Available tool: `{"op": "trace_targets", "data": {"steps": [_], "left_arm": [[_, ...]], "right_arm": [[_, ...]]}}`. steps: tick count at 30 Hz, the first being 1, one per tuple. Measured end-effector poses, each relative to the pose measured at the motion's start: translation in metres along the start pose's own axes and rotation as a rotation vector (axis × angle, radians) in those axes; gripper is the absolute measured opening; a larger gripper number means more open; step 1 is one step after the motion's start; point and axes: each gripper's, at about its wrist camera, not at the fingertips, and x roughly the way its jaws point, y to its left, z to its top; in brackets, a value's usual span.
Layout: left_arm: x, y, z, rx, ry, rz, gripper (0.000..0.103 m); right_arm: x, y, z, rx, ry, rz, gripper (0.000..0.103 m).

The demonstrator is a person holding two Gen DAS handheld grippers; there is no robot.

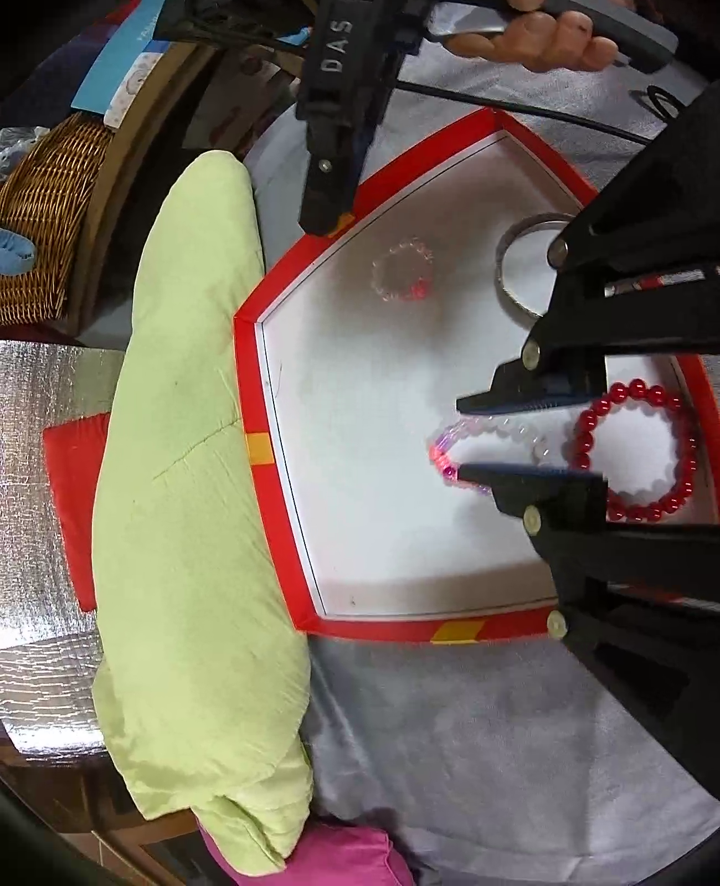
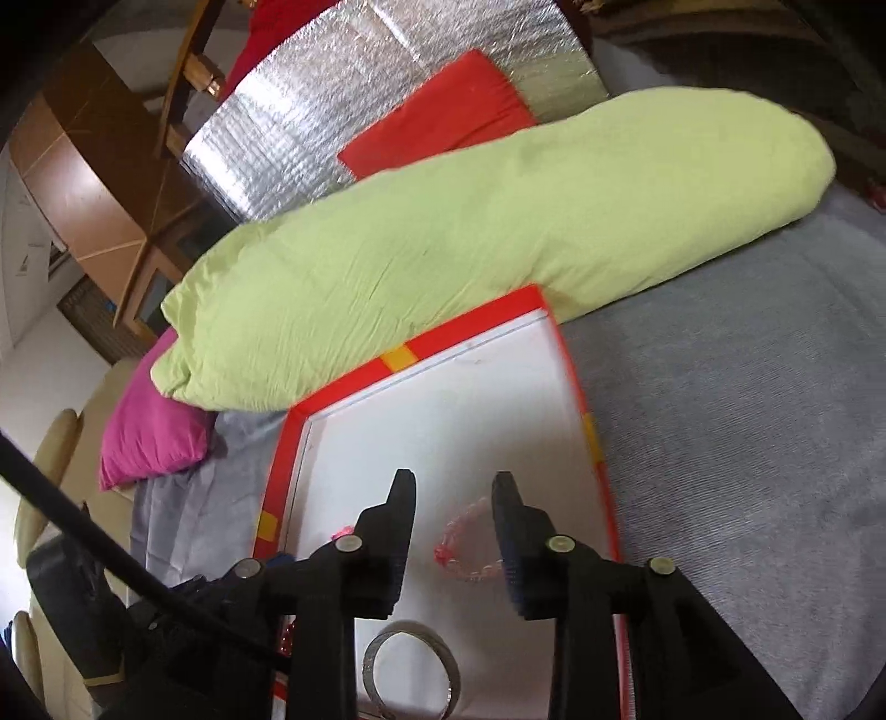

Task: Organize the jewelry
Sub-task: 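Lower both pink bracelets into the red tray and open both tools, then withdraw both tools toward the purple bracelet and black hair tie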

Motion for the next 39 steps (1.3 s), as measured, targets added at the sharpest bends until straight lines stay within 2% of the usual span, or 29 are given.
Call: {"op": "trace_targets", "data": {"steps": [2, 6, 9, 11, 13, 14, 19, 27, 30, 39], "left_arm": [[-0.005, 0.001, -0.003, -0.002, -0.002, 0.002, 0.037], [-0.019, 0.003, -0.01, -0.014, -0.011, 0.032, 0.043], [-0.032, 0.008, -0.014, -0.053, -0.016, 0.038, 0.052], [-0.041, 0.011, -0.016, -0.078, -0.022, 0.049, 0.06], [-0.05, 0.014, -0.02, -0.103, -0.025, 0.053, 0.062], [-0.055, 0.015, -0.023, -0.116, -0.026, 0.054, 0.063], [-0.072, 0.016, -0.039, -0.147, -0.021, 0.06, 0.065], [-0.095, 0.01, -0.078, -0.098, 0.0, 0.119, 0.065], [-0.102, 0.012, -0.09, -0.113, 0.011, 0.112, 0.065], [-0.122, 0.024, -0.139, -0.128, 0.047, 0.128, 0.065]], "right_arm": [[-0.008, -0.002, 0.001, 0.007, -0.012, -0.009, 0.032], [-0.022, -0.009, 0.001, 0.029, -0.024, -0.037, 0.032], [-0.032, -0.011, -0.003, 0.029, -0.021, -0.061, 0.032], [-0.039, -0.011, -0.007, 0.019, -0.01, -0.077, 0.043], [-0.047, -0.008, -0.014, 0.001, -0.012, -0.095, 0.056], [-0.05, -0.007, -0.016, -0.009, -0.015, -0.098, 0.057], [-0.07, 0.002, -0.028, -0.057, -0.025, -0.105, 0.057], [-0.106, 0.005, -0.056, -0.131, -0.021, -0.113, 0.058], [-0.12, 0.0, -0.068, -0.131, -0.016, -0.107, 0.059], [-0.147, -0.022, -0.12, -0.222, 0.072, -0.153, 0.06]]}}
